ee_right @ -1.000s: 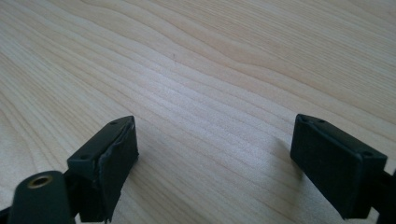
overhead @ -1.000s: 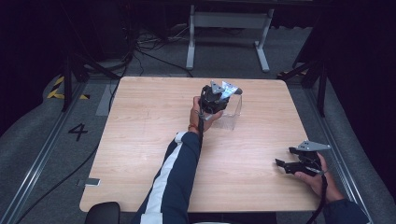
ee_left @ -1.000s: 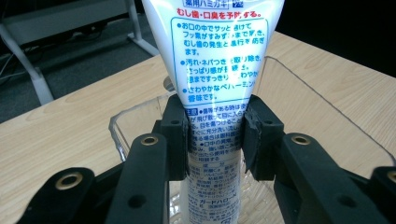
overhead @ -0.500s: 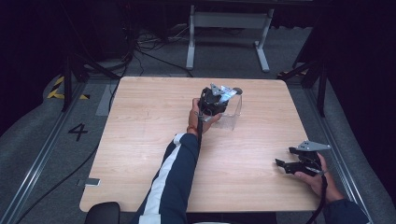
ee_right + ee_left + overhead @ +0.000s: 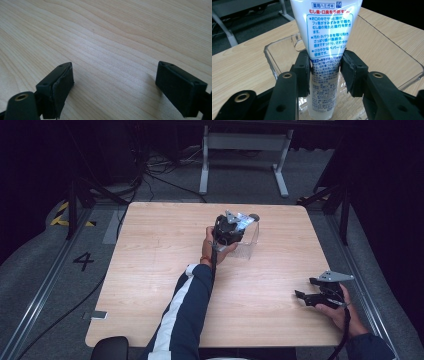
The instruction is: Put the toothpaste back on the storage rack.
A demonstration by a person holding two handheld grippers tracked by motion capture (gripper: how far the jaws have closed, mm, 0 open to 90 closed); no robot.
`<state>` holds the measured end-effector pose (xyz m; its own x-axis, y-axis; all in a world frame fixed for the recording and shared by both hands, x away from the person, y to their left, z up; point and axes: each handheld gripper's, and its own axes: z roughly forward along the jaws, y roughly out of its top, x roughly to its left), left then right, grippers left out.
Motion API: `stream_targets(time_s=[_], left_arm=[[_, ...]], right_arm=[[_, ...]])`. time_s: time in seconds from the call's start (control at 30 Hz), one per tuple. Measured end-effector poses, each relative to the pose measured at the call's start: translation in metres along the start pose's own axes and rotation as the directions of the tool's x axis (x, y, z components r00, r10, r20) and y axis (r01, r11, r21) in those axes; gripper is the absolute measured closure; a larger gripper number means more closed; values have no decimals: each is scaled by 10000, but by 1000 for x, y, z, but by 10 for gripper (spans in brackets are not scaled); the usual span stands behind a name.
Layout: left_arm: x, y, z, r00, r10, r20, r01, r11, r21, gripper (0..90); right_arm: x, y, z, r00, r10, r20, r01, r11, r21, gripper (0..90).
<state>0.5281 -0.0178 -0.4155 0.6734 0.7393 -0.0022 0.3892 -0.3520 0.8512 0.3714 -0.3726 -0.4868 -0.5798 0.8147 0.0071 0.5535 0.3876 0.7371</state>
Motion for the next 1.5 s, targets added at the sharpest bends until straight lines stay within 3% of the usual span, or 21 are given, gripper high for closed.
stream_targets(time_s=[0.5,0.77,1.1,1.5], left_arm=[[-1,-4,-11,9999,-44,113,46,9999,-137,537],[-3,-5,-16,9994,137,308,-130,9996,-232,501],[-3,-4,-34,9981,471,386,-463,9987,-235,479],[-4,-4,-51,9944,954,446,-960,9953,105,460]], right_arm=[[0,0,0,10000,0,2,0,10000,1,149],[0,0,0,10000,-3,1,3,10000,1,149],[0,0,0,10000,-5,1,5,10000,1,149],[0,0,0,10000,-2,2,2,10000,0,149]])
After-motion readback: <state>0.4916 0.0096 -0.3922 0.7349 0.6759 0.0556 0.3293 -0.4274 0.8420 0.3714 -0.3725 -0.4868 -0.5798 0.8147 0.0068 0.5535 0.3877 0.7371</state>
